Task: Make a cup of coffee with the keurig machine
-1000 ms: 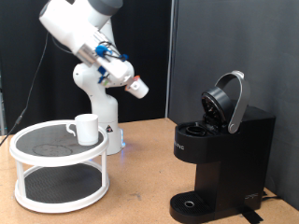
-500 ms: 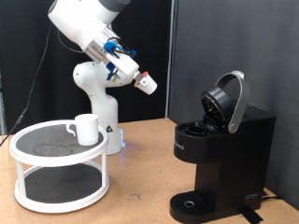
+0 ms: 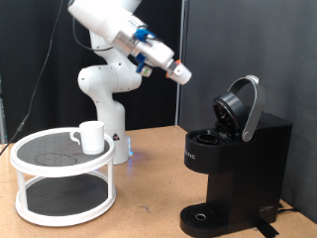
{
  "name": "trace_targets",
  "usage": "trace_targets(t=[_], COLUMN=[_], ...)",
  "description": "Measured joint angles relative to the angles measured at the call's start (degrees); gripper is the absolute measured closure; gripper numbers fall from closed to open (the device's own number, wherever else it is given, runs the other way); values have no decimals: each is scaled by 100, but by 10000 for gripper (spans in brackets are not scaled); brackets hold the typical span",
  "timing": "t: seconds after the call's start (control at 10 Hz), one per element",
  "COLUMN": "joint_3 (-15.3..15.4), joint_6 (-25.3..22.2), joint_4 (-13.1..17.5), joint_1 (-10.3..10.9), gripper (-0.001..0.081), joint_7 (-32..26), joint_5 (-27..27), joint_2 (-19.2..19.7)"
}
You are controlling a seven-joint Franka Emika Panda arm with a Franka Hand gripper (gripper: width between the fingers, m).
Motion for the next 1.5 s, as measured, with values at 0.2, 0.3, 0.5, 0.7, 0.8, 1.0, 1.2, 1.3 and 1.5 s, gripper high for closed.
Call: trace_targets(t=[0.2,0.3,0.5,0.7,0.8,1.0,1.2,1.3,1.5], joint_3=[185,226,231,427,545,714,821,866,963], joint_6=[50,90,93,554,729,906,1023,1134,1387], joint_4=[70,76,63,-51,-105,-220,-397,-502,-690], joint_1=[10,8,7,13,16,24,27,28,28], gripper=[438,438,438,438,438,438,438,438,438], joint_7=[143,175,144,124,121,18,-103,-137,-178], joint_5=[-3,-5,-5,-29,-40,-46,-56,-82,-114], joint_2=[-13,-12,8,92,174,317,360,363,392])
